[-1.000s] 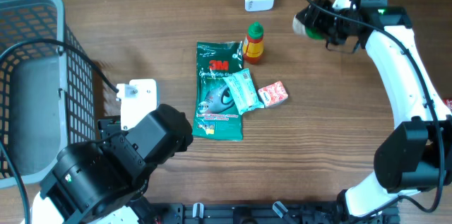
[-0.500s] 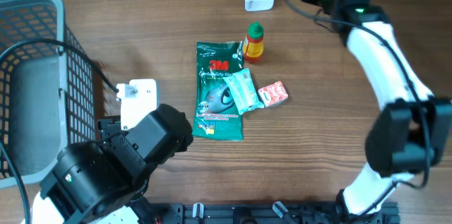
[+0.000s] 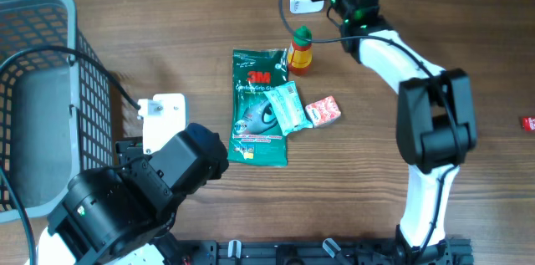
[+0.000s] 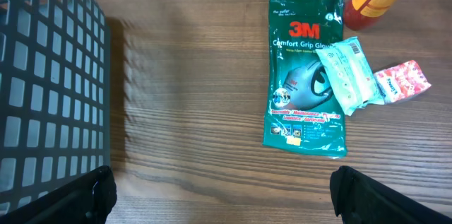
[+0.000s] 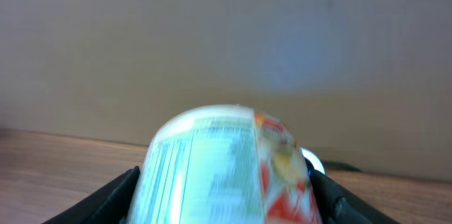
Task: Scan the item barcode
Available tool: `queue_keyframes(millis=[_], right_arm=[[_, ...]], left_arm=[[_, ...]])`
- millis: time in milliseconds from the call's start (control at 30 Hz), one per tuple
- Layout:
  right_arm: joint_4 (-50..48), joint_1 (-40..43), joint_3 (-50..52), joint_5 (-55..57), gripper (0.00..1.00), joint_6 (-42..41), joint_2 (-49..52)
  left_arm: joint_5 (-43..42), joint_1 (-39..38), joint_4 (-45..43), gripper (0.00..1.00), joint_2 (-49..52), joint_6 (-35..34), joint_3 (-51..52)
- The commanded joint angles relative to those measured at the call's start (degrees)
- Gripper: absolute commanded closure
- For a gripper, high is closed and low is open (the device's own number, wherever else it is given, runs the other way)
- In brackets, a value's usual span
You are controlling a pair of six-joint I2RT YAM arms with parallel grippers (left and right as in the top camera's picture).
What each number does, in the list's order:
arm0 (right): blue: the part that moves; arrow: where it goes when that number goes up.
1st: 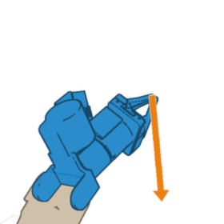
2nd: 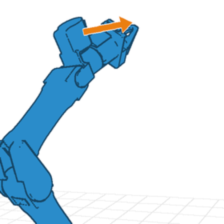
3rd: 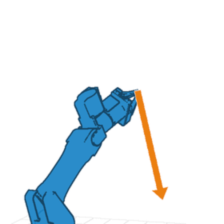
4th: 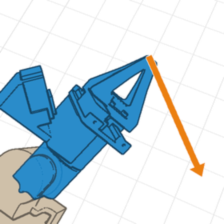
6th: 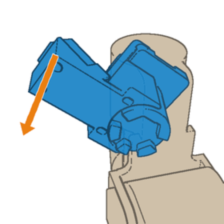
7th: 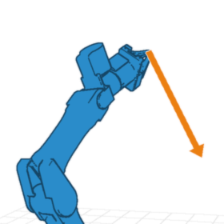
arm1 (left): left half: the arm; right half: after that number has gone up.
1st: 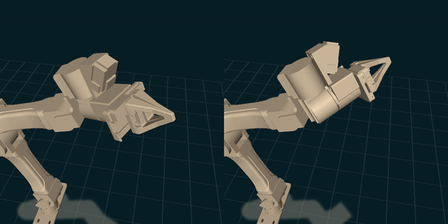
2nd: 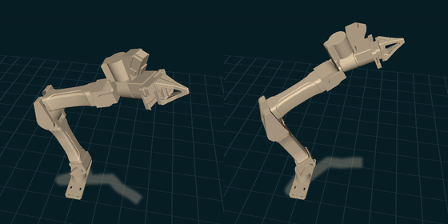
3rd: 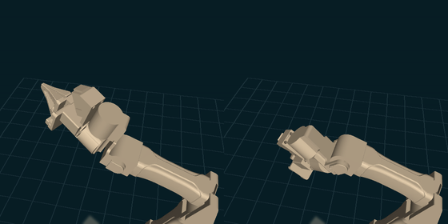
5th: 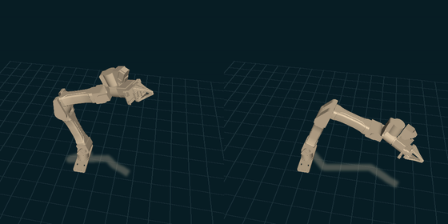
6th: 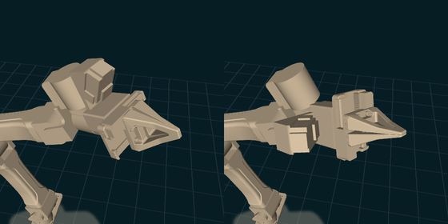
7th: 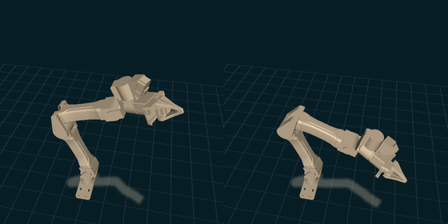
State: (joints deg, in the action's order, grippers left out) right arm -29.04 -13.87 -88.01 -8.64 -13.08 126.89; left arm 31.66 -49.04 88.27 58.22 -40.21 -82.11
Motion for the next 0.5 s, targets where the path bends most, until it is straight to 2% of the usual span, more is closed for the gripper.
queue_keyframes(millis=[0,300,467], right_arm=[[-3.15,0.22,-1.44,3.08,0.25,0.92,4.46],[-3.28,0.22,-6.1,2.71,0.29,-1.64,6.86],[-1.11,1.11,-6.49,2.69,0.25,-3.69,4.92]], left_arm=[[0.76,-0.15,-0.13,0.0,-0.09,-0.98,0.2],[0.76,-0.15,-0.13,0.0,-0.09,-0.98,0.2],[0.79,-0.15,-0.13,0.0,-0.09,-0.98,0.2]])
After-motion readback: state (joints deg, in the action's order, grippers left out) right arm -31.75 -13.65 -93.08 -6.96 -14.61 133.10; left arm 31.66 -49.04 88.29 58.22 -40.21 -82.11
